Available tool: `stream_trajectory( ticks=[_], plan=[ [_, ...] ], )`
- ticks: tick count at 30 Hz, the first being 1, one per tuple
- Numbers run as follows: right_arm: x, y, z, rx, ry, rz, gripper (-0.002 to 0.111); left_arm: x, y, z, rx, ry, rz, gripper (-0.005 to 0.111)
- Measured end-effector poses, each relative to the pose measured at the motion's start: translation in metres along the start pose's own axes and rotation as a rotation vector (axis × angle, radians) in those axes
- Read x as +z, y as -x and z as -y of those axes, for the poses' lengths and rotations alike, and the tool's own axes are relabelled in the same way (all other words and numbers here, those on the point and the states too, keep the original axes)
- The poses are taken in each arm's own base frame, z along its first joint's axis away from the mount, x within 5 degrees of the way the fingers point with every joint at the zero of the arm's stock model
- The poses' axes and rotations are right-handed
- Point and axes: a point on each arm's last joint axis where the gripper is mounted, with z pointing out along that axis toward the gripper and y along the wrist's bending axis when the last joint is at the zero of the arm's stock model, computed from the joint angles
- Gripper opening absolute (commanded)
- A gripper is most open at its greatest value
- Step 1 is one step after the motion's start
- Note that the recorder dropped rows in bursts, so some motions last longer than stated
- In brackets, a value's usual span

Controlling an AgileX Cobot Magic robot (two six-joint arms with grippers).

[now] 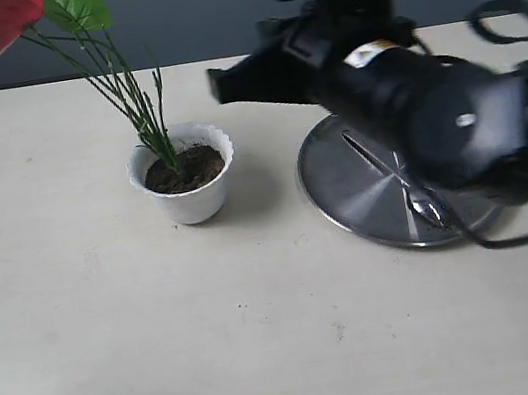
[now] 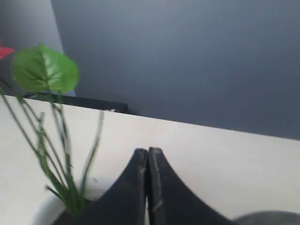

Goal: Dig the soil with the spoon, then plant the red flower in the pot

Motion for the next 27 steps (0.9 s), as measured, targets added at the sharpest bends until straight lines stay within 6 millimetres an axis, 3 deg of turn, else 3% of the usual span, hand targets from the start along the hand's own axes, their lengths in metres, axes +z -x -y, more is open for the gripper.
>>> stream_trajectory(
  ticks=[4, 6, 11, 17, 22, 27],
  plan=[
    [-0.079, 0.033, 0.048, -0.029, -0.192, -0.091, -0.001, 0.000, 0.000, 0.000, 0.000, 0.000, 0.000, 0.000],
    [-0.120, 0.052, 0.064, 0.014, -0.176, -0.021, -0.001, 0.000, 0.000, 0.000, 0.000, 0.000, 0.000, 0.000],
    [-0.172, 0.077, 0.091, 0.097, -0.206, 0.134, -0.001, 0.000, 0.000, 0.000, 0.000, 0.000, 0.000, 0.000],
    [-0.203, 0.081, 0.122, 0.097, -0.416, 0.181, -0.001, 0.000, 0.000, 0.000, 0.000, 0.000, 0.000, 0.000],
    [-0.213, 0.076, 0.140, 0.120, -0.625, 0.152, -0.001, 0.000, 0.000, 0.000, 0.000, 0.000, 0.000, 0.000],
    [-0.216, 0.075, 0.143, 0.125, -0.671, 0.145, -0.001, 0.000, 0.000, 0.000, 0.000, 0.000, 0.000, 0.000]
  ],
)
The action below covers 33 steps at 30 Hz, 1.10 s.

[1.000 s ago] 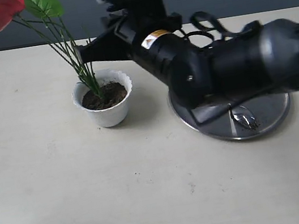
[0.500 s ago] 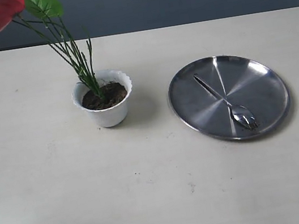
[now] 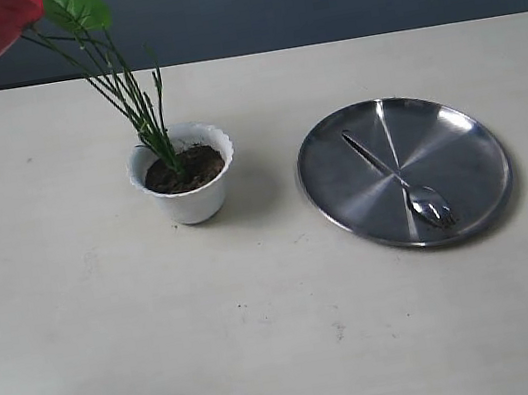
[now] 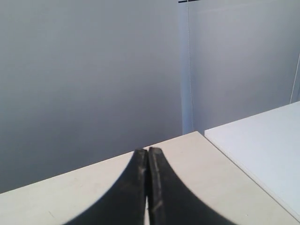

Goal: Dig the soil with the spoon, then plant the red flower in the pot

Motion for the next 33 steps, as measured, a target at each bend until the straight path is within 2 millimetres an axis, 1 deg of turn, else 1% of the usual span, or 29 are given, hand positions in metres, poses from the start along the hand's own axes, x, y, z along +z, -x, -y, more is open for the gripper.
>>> stream_trajectory(
  ticks=[7, 15, 17, 21, 22, 24, 25, 29, 31, 33],
  plan=[
    [0.000, 0.000, 0.001, -0.013, -0.008, 0.000, -0.001, 0.000, 0.000, 0.000, 0.000, 0.000, 0.000, 0.000],
    [-0.002, 0.002, 0.006, 0.016, 0.000, 0.006, -0.001, 0.000, 0.000, 0.000, 0.000, 0.000, 0.000, 0.000],
    [-0.003, 0.003, 0.003, -0.009, 0.074, 0.023, -0.001, 0.000, 0.000, 0.000, 0.000, 0.001, 0.000, 0.000],
    [-0.008, 0.004, -0.018, -0.115, 0.409, 0.137, -0.001, 0.000, 0.000, 0.000, 0.000, 0.001, 0.000, 0.000],
    [-0.010, 0.002, -0.020, -0.126, 0.463, 0.159, -0.001, 0.000, 0.000, 0.000, 0.000, 0.001, 0.000, 0.000],
    [-0.015, -0.006, -0.019, -0.131, 0.545, 0.201, -0.001, 0.000, 0.000, 0.000, 0.000, 0.001, 0.000, 0.000],
    [-0.016, -0.013, -0.015, -0.118, 0.550, 0.204, -0.001, 0.000, 0.000, 0.000, 0.000, 0.001, 0.000, 0.000],
    [-0.025, -0.038, 0.008, -0.004, 0.448, 0.219, -0.001, 0.000, 0.000, 0.000, 0.000, 0.001, 0.000, 0.000],
    [-0.028, -0.053, 0.013, 0.018, 0.426, 0.211, -0.001, 0.000, 0.000, 0.000, 0.000, 0.001, 0.000, 0.000],
    [-0.029, -0.062, 0.013, 0.024, 0.436, 0.204, -0.001, 0.000, 0.000, 0.000, 0.000, 0.001, 0.000, 0.000]
  ],
)
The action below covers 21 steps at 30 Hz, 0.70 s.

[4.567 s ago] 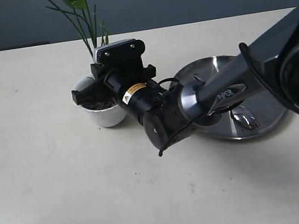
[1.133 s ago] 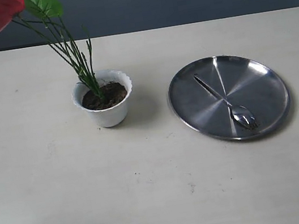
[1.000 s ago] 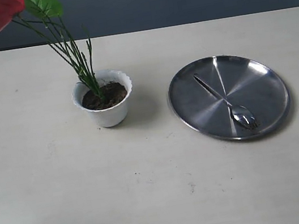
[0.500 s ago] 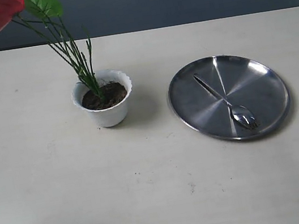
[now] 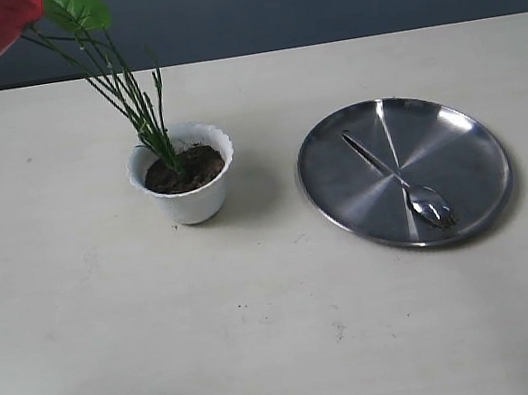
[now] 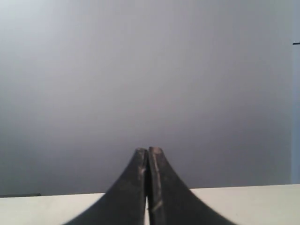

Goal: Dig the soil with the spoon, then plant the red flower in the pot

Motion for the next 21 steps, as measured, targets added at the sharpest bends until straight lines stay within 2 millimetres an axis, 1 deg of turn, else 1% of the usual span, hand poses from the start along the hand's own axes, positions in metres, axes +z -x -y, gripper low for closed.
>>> stream_trajectory(
  ticks=[3, 9, 12, 15, 19, 21],
  plan=[
    [-0.002, -0.013, -0.002, 0.006, 0.031, -0.023, -0.001, 0.000, 0.000, 0.000, 0.000, 0.000, 0.000, 0.000],
    [-0.006, -0.052, 0.000, 0.010, 0.051, -0.120, -0.001, 0.000, 0.000, 0.000, 0.000, 0.000, 0.000, 0.000],
    [-0.009, -0.066, 0.001, 0.008, 0.050, -0.152, -0.001, 0.000, 0.000, 0.000, 0.000, 0.000, 0.000, 0.000],
    [-0.010, -0.070, 0.002, 0.005, 0.049, -0.159, -0.001, 0.000, 0.000, 0.000, 0.000, 0.000, 0.000, 0.000],
    [-0.010, -0.068, 0.002, -0.016, 0.050, -0.148, -0.001, 0.000, 0.000, 0.000, 0.000, 0.000, 0.000, 0.000],
    [-0.010, -0.064, 0.002, -0.027, 0.048, -0.134, -0.001, 0.000, 0.000, 0.000, 0.000, 0.000, 0.000, 0.000]
  ],
)
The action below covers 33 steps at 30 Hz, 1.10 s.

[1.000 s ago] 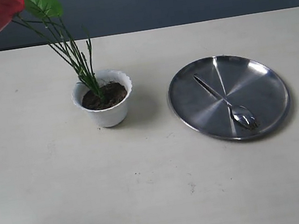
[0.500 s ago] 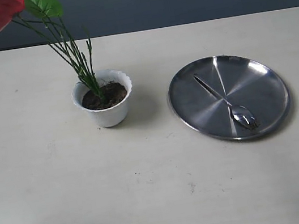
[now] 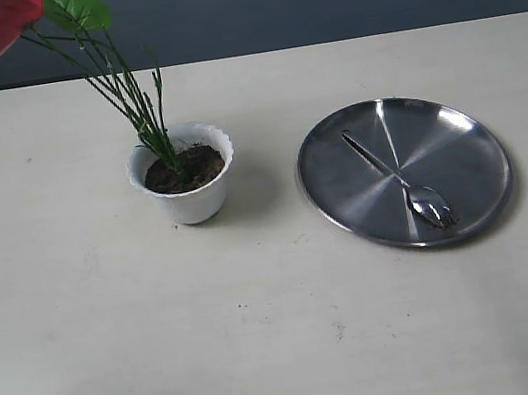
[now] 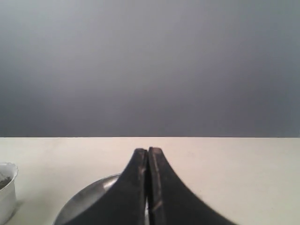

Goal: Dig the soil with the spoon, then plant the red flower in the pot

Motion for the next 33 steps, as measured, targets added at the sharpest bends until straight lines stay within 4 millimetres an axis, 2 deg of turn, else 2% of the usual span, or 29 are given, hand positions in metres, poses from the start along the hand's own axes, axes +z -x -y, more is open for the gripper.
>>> stream_trajectory(
  ticks=[5, 11, 13, 17, 19, 22, 25, 26, 28, 33],
  plan=[
    [-0.006, 0.022, -0.003, -0.028, 0.006, 0.088, -0.001, 0.000, 0.000, 0.000, 0.000, 0.000, 0.000, 0.000],
    [-0.014, 0.055, -0.007, -0.148, 0.007, 0.199, -0.001, 0.000, 0.000, 0.000, 0.000, 0.000, 0.000, 0.000],
    [-0.015, 0.057, -0.006, -0.148, -0.009, 0.183, -0.001, 0.000, 0.000, 0.000, 0.000, 0.000, 0.000, 0.000],
    [-0.014, 0.048, -0.002, -0.091, -0.035, 0.085, -0.001, 0.000, 0.000, 0.000, 0.000, 0.000, 0.000, 0.000],
    [-0.014, 0.038, 0.001, -0.089, -0.068, -0.027, -0.001, 0.000, 0.000, 0.000, 0.000, 0.000, 0.000, 0.000],
    [-0.021, 0.028, 0.004, -0.079, -0.107, -0.085, -0.001, 0.000, 0.000, 0.000, 0.000, 0.000, 0.000, 0.000],
    [-0.027, 0.004, 0.007, -0.076, -0.120, -0.076, -0.001, 0.000, 0.000, 0.000, 0.000, 0.000, 0.000, 0.000],
    [-0.026, -0.011, 0.009, -0.075, -0.123, -0.098, -0.001, 0.000, 0.000, 0.000, 0.000, 0.000, 0.000, 0.000],
    [-0.023, -0.026, 0.010, -0.070, -0.127, -0.141, -0.001, 0.000, 0.000, 0.000, 0.000, 0.000, 0.000, 0.000],
    [-0.021, -0.044, 0.013, -0.083, -0.134, -0.187, -0.001, 0.000, 0.000, 0.000, 0.000, 0.000, 0.000, 0.000]
  ],
)
